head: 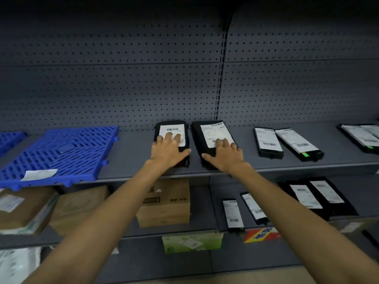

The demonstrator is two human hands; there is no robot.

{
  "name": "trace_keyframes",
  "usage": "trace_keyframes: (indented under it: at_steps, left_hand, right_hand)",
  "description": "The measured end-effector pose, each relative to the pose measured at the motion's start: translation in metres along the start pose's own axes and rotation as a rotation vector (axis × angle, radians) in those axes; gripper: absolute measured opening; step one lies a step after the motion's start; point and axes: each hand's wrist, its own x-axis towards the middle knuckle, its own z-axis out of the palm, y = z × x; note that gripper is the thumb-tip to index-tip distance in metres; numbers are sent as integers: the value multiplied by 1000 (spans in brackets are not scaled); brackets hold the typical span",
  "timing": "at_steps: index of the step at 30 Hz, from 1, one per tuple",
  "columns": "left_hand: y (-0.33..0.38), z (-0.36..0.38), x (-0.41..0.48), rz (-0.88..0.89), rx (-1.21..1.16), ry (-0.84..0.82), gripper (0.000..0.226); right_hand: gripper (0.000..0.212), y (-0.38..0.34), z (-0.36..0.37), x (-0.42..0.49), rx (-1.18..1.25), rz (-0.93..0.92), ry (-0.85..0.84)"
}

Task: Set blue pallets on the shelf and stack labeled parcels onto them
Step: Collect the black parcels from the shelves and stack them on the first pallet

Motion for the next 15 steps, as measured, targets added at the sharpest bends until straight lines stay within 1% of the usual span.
trace_keyframes:
  at_steps: [3,5,11,15]
  left_hand:
    - [2,7,17,-126,7,-136,89]
    - [2,11,27,-181,14,-186,94]
    - [12,4,55,-235,50,-275,97]
    - [11,10,45,-319,-93,-265,98]
  right_hand:
    - [99,-5,6,25,7,60,-96]
    - [103,-5,8,40,41,94,-114]
    - [115,5,6,67,120,68,-159]
    - [115,18,11,61,185,-3,-95]
